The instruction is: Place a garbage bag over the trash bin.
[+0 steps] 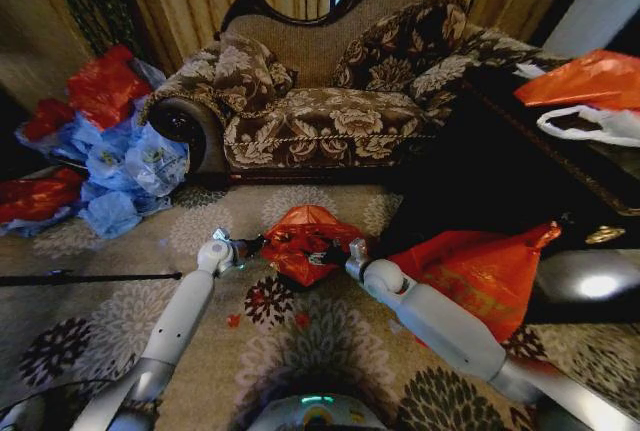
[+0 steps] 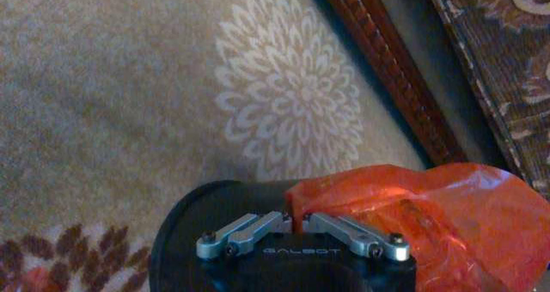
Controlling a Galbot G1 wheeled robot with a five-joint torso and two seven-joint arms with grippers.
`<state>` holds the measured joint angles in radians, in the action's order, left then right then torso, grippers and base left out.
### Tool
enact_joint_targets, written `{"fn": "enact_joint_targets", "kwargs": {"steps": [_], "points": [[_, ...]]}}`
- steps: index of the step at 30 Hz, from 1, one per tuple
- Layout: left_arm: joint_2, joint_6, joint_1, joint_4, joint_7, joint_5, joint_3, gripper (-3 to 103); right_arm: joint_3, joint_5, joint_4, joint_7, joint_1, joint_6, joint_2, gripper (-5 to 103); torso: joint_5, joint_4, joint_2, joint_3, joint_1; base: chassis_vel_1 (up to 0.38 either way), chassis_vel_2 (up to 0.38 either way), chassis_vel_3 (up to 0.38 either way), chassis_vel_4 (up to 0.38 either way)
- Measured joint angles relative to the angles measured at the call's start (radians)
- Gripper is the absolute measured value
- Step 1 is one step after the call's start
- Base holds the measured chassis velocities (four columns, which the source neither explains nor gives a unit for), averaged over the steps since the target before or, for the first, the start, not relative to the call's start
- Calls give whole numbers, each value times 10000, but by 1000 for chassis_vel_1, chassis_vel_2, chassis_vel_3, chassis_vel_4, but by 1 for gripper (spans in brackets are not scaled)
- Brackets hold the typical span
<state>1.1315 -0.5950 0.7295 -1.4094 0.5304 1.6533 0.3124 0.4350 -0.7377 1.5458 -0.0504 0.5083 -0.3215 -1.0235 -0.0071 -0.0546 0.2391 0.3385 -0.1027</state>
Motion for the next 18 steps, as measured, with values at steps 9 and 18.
{"fn": "enact_joint_targets", "kwargs": {"steps": [9, 18], "points": [[-2, -7, 15, 29, -25, 20, 15, 0, 294, 450, -739, -222, -352, 448, -199, 102, -1, 1, 0, 0, 0, 0, 0, 0, 0], [50, -7, -54, 70, -28, 48, -5, 0, 414, 79, -732, -380, -365, 315, -234, 66, -1, 0, 0, -1, 0, 0, 0, 0, 0]]}}
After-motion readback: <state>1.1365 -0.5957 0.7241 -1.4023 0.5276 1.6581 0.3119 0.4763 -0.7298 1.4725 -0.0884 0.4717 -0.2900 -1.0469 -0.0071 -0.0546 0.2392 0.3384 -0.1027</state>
